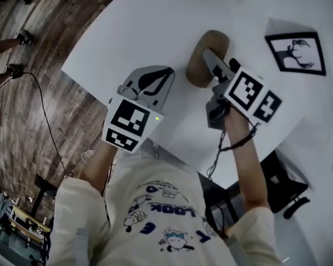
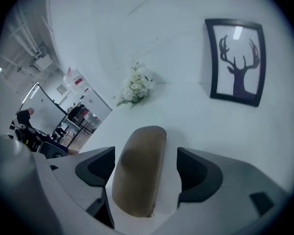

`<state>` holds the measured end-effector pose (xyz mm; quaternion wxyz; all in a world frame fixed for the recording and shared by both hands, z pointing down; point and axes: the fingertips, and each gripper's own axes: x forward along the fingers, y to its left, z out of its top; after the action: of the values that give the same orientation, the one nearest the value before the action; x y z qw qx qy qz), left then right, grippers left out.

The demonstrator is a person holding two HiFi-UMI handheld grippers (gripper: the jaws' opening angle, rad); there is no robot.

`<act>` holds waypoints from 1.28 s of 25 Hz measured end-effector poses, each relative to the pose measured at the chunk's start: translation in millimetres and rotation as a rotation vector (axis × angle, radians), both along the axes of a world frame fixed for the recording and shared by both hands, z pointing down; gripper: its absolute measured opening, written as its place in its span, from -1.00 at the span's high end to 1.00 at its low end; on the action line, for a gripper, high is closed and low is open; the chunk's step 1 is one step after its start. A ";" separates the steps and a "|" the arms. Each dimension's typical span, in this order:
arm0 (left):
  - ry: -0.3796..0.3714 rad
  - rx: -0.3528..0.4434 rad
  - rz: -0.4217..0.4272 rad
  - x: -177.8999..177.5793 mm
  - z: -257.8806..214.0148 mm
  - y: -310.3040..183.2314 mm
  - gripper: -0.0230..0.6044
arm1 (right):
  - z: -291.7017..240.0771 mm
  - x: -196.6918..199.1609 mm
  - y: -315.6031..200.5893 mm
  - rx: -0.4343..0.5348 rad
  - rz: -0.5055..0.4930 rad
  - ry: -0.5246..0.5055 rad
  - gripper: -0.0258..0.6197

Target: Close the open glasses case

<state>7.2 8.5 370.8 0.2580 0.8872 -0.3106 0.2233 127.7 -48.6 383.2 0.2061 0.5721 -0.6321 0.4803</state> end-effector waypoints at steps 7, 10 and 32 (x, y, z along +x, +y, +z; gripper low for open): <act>-0.002 0.129 -0.227 -13.4 -64.9 -32.3 0.92 | -74.7 6.9 32.3 0.366 -0.160 0.289 -0.22; -0.019 0.178 -0.284 -8.4 -88.8 -35.0 0.93 | -88.0 3.7 46.4 0.424 -0.174 0.360 -0.20; -0.072 0.363 -0.305 26.2 -154.9 -6.5 0.93 | -167.2 20.2 81.3 0.705 -0.040 0.414 0.92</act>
<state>33.3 2.0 215.9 0.1139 0.8532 -0.4851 0.1537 147.9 32.7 215.9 0.1297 0.6798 -0.7142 0.1046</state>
